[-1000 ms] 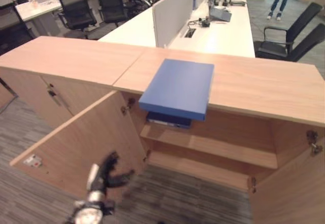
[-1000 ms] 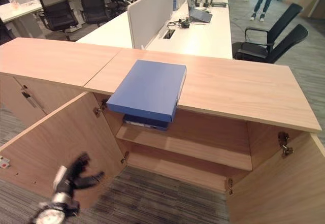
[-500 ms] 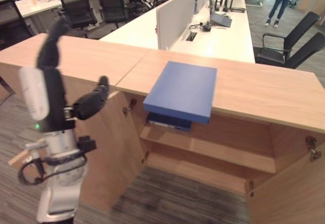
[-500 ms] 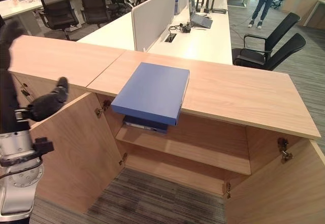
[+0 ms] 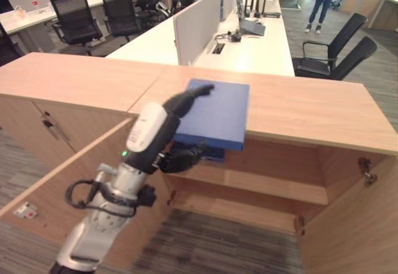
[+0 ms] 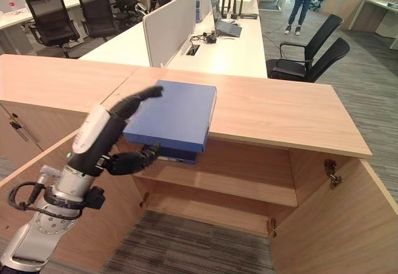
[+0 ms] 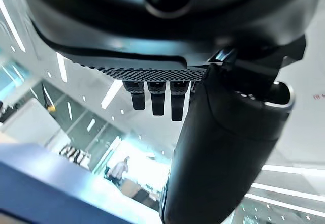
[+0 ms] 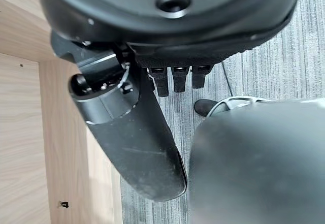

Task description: Put the empty folder in the office cabinet

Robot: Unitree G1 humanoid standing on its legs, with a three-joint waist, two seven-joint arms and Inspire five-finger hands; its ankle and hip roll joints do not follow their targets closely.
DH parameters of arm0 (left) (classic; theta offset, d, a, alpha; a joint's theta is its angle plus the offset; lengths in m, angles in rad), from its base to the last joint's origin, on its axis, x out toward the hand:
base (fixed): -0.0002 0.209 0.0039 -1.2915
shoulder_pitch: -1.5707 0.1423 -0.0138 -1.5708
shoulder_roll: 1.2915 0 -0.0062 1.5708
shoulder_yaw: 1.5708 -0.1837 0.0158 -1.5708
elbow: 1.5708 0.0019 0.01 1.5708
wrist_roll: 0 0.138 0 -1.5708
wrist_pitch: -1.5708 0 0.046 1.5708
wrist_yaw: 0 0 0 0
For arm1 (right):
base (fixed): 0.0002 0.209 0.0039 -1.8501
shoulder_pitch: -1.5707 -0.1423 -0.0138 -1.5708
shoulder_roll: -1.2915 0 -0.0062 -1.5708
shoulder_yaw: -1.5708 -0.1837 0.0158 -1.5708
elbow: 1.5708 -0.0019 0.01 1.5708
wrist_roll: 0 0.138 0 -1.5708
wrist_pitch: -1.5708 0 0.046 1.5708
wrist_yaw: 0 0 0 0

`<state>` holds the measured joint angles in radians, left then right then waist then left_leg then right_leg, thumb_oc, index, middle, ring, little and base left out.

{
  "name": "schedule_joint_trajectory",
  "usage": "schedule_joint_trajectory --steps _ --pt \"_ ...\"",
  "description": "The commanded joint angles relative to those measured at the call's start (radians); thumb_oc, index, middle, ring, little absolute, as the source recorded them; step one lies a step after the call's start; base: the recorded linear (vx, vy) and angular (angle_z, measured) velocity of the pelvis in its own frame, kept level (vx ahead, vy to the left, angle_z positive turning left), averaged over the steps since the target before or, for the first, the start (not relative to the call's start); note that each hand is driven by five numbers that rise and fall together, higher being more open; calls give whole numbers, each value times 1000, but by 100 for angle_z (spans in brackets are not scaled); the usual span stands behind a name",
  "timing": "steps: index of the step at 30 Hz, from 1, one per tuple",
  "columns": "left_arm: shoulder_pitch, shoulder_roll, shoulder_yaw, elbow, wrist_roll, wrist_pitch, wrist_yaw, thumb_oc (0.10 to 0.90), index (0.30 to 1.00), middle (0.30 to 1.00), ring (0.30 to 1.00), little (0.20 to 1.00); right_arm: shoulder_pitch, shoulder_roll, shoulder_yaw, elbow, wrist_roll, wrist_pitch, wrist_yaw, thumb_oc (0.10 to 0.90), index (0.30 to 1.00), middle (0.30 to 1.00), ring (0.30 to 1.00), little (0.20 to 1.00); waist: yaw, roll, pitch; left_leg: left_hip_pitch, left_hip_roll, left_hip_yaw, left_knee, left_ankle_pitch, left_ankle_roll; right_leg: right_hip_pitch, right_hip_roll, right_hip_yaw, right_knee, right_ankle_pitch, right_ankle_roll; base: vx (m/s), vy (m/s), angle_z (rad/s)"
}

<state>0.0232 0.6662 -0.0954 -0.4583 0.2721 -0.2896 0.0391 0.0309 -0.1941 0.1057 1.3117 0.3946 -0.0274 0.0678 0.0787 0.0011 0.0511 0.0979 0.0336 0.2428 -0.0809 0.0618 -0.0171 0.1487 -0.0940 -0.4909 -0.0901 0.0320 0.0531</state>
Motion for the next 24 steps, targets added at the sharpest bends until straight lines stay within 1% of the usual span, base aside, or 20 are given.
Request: schedule_joint_trajectory --steps 1,6,12,13,14,16,19,24 --pt "-75 33 62 -133 -106 -41 27 800 900 900 900 900 -60 34 36 34 0 -17 24 800 900 900 900 900 1 -24 -40 15 42 2 -6 -86 -71 7 -57 -12 3 14 91 0 0 0" --pt "-71 39 70 -110 -80 -28 17 800 900 900 900 900 -55 32 36 46 -10 -13 30 800 900 900 900 900 -1 -24 -42 22 43 4 -6 -89 -72 13 -56 -9 3 11 89 2 1 -1" --pt "-106 77 46 -23 100 -18 29 800 900 900 900 900 -53 35 44 41 -16 -11 31 800 900 900 900 900 -10 -22 -46 29 45 9 -6 -92 -75 17 -55 0 3 10 89 2 0 -1" --pt "-108 77 44 -21 101 -18 30 800 900 900 900 900 -53 35 43 41 -16 -11 31 800 900 900 900 900 -10 -23 -46 30 45 9 -6 -92 -75 17 -55 0 3 10 89 0 0 0" --pt "-137 107 30 10 185 -20 53 800 900 900 900 900 -51 32 49 35 -16 -12 28 800 900 900 900 900 -18 -22 -49 33 45 13 -6 -95 -75 15 -55 3 3 10 90 0 0 0" --pt "-148 114 20 22 209 -21 62 800 900 900 900 900 -51 32 51 33 -17 -12 27 800 900 900 900 900 -20 -21 -49 34 45 14 -6 -95 -76 15 -55 4 3 9 90 0 0 -2" --pt "-185 131 -22 56 260 -22 69 800 900 900 900 900 -51 31 57 33 -18 -12 23 800 900 900 900 900 -26 -21 -52 37 47 18 -6 -97 -76 15 -55 11 3 9 91 7 -1 -8" --pt "-207 139 -50 91 312 -16 83 800 900 900 900 900 -44 30 58 37 -21 -13 17 800 900 900 900 900 -34 -20 -59 44 46 24 -6 -100 -75 17 -55 17 3 9 93 10 3 -6"
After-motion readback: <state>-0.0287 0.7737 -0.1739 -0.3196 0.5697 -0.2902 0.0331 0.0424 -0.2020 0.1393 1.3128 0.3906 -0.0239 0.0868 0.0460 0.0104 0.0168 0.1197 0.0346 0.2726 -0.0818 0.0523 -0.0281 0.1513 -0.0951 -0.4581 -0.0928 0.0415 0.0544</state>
